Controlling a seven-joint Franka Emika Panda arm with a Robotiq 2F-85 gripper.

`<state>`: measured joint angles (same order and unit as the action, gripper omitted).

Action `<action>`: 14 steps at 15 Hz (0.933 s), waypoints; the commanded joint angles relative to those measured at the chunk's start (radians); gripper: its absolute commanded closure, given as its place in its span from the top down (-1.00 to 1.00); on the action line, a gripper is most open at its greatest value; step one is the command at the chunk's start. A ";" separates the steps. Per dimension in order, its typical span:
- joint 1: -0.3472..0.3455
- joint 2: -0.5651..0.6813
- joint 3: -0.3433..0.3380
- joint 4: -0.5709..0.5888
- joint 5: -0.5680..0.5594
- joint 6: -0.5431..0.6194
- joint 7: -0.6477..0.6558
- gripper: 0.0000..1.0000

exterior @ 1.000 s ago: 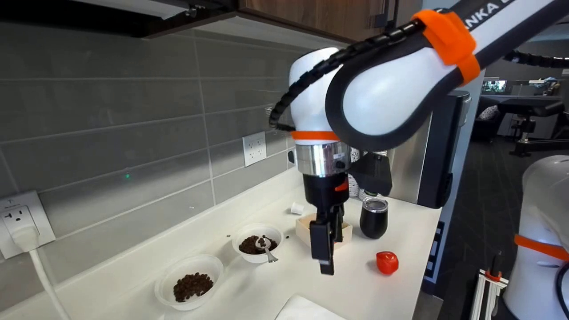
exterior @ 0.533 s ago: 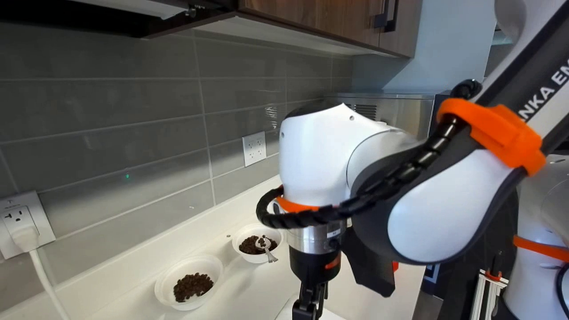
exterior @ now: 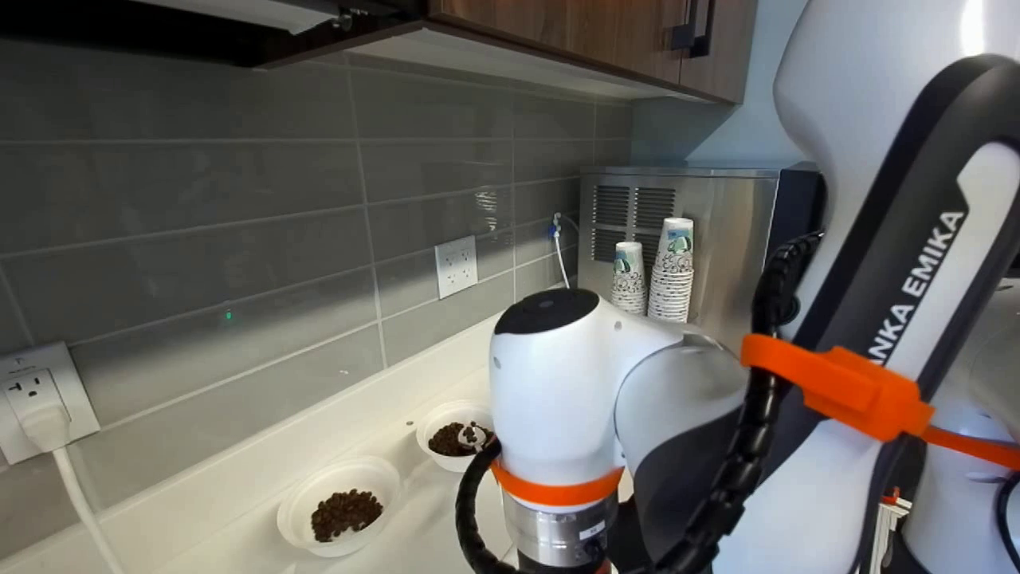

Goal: Use the paper towel to clean the surface

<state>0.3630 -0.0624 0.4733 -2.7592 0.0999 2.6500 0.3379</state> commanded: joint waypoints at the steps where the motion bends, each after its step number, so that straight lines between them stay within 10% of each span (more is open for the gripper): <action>1: 0.014 0.109 -0.017 0.000 -0.057 0.090 0.044 1.00; 3: 0.022 0.147 -0.031 0.000 -0.077 0.120 0.053 1.00; 5: 0.032 0.169 -0.049 0.000 -0.101 0.143 0.064 0.47; 14: 0.053 0.212 -0.092 0.015 -0.304 0.168 0.203 -0.67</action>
<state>0.3950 0.1157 0.4087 -2.7515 -0.1267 2.7958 0.4754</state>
